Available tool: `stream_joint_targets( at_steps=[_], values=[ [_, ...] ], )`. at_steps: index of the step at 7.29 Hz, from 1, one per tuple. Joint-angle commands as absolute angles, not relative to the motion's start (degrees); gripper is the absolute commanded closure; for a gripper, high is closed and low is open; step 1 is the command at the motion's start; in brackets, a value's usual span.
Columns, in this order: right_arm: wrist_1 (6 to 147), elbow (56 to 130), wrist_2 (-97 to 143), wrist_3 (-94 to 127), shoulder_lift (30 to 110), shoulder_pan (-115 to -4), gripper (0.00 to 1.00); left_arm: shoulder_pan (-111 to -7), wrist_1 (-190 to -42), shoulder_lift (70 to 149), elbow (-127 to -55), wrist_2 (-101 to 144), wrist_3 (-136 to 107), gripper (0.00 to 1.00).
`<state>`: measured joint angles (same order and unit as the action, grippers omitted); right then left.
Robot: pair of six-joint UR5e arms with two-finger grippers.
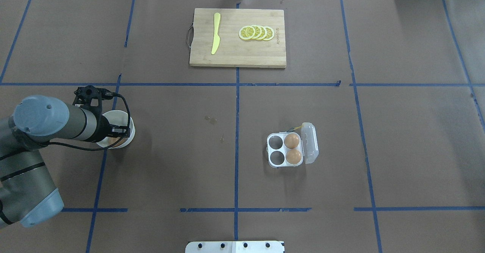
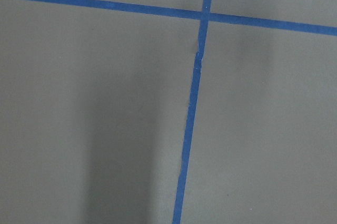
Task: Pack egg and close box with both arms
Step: 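Lower the left gripper into the bowl and close on the egg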
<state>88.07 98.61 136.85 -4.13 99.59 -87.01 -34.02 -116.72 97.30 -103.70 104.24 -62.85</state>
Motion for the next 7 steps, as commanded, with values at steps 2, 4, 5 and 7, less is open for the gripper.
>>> stream_joint_targets(
  at_steps=[2, 4, 5, 7],
  values=[
    [88.1, 98.6, 136.9, -4.1, 99.6, -87.0, 0.0, -34.4, -116.7, 97.3, -104.1, 104.2, -62.8, 0.74],
    [88.1, 98.6, 137.0, -4.0, 99.6, -87.0, 0.0, -35.0, -116.6, 97.0, -105.2, 104.3, -61.8, 0.87],
    [88.1, 98.6, 137.0, -4.0, 99.6, -87.0, 0.0, -35.6, -116.5, 97.0, -106.2, 104.4, -60.4, 0.87],
    [88.1, 98.7, 137.1, -4.0, 99.6, -87.0, 0.0, -38.4, -116.7, 97.2, -107.7, 104.2, -60.4, 0.87]
  ],
)
